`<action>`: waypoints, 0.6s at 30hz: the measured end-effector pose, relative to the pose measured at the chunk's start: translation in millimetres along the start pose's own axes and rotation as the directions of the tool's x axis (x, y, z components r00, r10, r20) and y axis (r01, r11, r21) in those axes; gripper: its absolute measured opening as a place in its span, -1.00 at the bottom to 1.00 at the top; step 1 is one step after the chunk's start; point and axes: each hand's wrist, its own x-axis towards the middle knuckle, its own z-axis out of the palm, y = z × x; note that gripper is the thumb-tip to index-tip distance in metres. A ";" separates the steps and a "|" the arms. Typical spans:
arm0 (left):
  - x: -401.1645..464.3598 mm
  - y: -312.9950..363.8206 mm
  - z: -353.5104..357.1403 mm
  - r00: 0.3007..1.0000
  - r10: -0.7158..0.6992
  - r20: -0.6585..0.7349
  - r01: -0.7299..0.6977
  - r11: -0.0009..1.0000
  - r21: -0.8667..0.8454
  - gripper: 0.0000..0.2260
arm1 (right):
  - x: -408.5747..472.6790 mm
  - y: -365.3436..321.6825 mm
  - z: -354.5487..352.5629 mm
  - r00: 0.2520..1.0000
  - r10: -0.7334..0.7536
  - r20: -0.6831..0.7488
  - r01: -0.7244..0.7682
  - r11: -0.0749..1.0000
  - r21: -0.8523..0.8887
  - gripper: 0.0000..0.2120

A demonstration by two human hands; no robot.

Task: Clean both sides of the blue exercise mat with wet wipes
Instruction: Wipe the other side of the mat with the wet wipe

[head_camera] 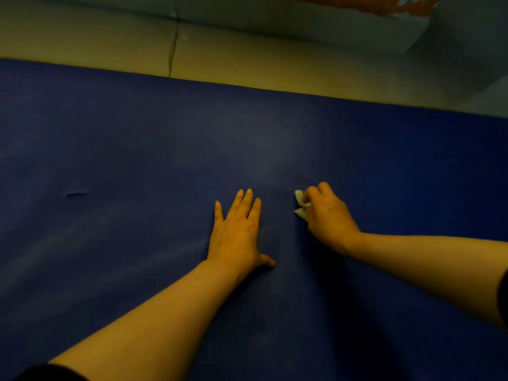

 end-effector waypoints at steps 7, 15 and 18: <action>28.0 -15.6 -27.6 0.993 0.099 0.058 -0.107 0.982 0.154 0.12 | -23.7 -50.7 28.6 0.968 -0.251 0.003 0.249 0.962 0.109 -0.82; 51.2 -23.5 -23.0 1.000 0.009 0.003 -0.009 1.000 0.028 0.07 | 30.2 8.4 -0.6 0.949 0.154 -0.277 -0.097 0.973 0.209 -0.86; 52.0 -19.6 -9.7 0.993 -0.016 -0.121 0.022 0.999 0.047 0.00 | 13.6 -19.7 18.9 0.956 -0.114 -0.270 0.175 0.961 0.213 -0.91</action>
